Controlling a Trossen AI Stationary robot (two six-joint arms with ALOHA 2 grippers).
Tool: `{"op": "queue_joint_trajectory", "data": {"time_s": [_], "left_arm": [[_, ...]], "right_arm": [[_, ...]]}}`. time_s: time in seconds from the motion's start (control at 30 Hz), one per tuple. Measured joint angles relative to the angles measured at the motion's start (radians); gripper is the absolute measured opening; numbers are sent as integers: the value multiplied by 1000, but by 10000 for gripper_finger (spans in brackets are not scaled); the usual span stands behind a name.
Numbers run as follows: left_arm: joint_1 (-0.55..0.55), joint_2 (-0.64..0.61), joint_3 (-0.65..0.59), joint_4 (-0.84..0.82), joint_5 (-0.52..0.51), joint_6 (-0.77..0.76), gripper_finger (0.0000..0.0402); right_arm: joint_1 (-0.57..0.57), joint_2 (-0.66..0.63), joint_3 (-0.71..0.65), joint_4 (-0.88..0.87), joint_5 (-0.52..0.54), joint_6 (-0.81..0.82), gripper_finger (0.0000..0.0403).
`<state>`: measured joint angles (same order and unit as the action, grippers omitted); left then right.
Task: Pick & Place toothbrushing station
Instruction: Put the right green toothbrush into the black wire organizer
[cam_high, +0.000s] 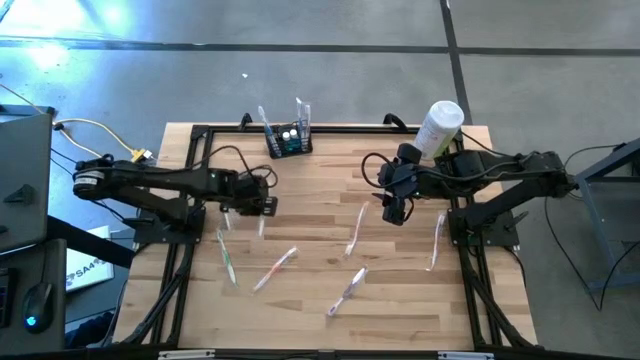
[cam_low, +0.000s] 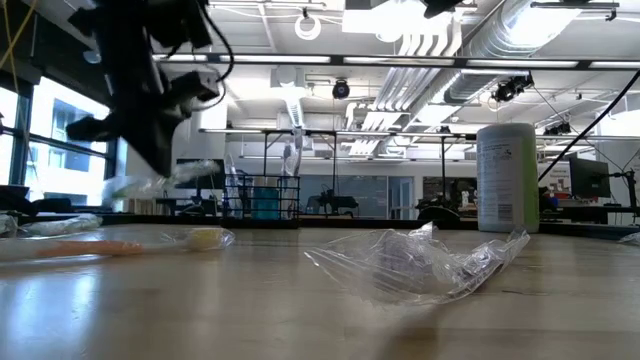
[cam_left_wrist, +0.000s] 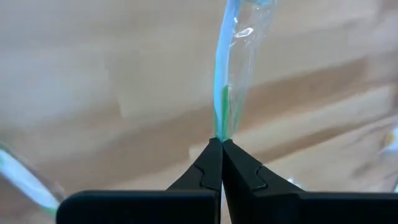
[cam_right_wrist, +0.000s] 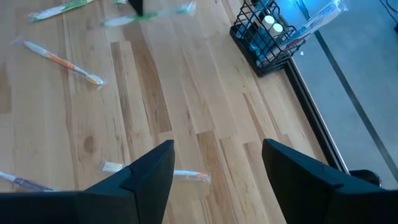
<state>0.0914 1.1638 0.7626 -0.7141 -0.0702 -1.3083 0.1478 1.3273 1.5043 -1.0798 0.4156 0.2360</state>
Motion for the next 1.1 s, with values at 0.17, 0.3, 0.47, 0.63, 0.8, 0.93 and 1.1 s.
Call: {"op": "queue_joint_trajectory", "data": {"time_s": [0.17,0.3,0.47,0.63,0.8,0.93,1.1], "left_arm": [[0,-61,114,-49,-247,126,1],[0,-140,144,33,-466,256,1],[29,-242,144,152,-625,551,1],[118,-265,143,350,-593,851,0],[296,-234,122,511,-426,969,0],[467,-228,20,708,-208,962,0],[585,-228,-109,889,-115,915,0]], "right_arm": [[0,0,0,-2,0,-8,236],[0,0,0,-6,0,-22,236],[0,0,0,-25,0,-24,236],[0,0,0,-30,0,-24,236],[-15,0,0,-31,1,-24,236],[-28,0,0,-32,1,-24,236],[-43,0,0,-64,0,-18,236]]}}
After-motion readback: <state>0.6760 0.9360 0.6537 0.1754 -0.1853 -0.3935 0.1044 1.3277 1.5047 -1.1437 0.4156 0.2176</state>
